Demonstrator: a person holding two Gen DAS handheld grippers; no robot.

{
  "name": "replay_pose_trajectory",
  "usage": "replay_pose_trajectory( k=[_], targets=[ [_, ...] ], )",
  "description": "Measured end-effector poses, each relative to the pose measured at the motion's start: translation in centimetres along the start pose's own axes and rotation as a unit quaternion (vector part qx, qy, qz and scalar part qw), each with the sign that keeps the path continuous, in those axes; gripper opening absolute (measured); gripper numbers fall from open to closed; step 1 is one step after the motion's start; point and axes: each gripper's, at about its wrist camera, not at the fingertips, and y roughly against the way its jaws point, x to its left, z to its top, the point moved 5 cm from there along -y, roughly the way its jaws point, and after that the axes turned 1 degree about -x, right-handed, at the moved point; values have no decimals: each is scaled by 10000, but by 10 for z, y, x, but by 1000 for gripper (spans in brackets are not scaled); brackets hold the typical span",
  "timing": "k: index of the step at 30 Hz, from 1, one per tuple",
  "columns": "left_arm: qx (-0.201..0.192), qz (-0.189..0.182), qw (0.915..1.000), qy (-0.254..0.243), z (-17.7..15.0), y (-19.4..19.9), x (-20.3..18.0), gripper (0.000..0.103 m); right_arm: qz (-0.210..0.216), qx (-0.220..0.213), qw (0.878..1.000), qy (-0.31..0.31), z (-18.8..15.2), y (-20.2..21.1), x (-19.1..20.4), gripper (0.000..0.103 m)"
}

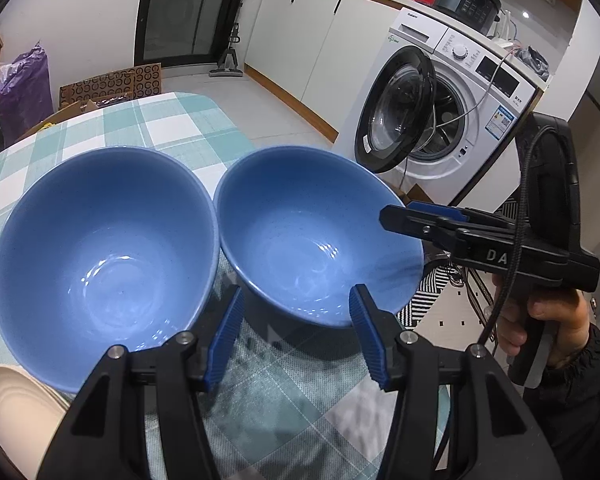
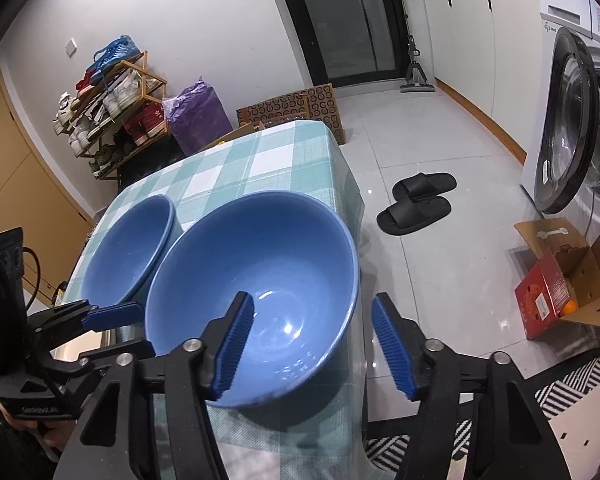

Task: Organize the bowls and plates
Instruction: 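Close both grippers on the rim of the blue bowl, then lift the blue bowl with both grippers and carry it over the other bowl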

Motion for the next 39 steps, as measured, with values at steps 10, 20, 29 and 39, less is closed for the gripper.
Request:
replay_pose_trajectory(
  k=[10,20,29,39],
  targets=[
    [7,-3,10000,-1,6,-6,-1,53,-13,30,10000,33,3,-14,-4,51],
    [5,110,9999,-91,8,-10,-4,51,-224,-24,9996,163,2,-14,-8,37],
    [-15,135,9998,-154,11,-10,-7,49,-274,-71,9994,205,-3,-7,-12,37],
    [-89,125,9996,-226,13,-4,-11,48,-370,-152,9989,262,-6,7,-11,37]
  ],
)
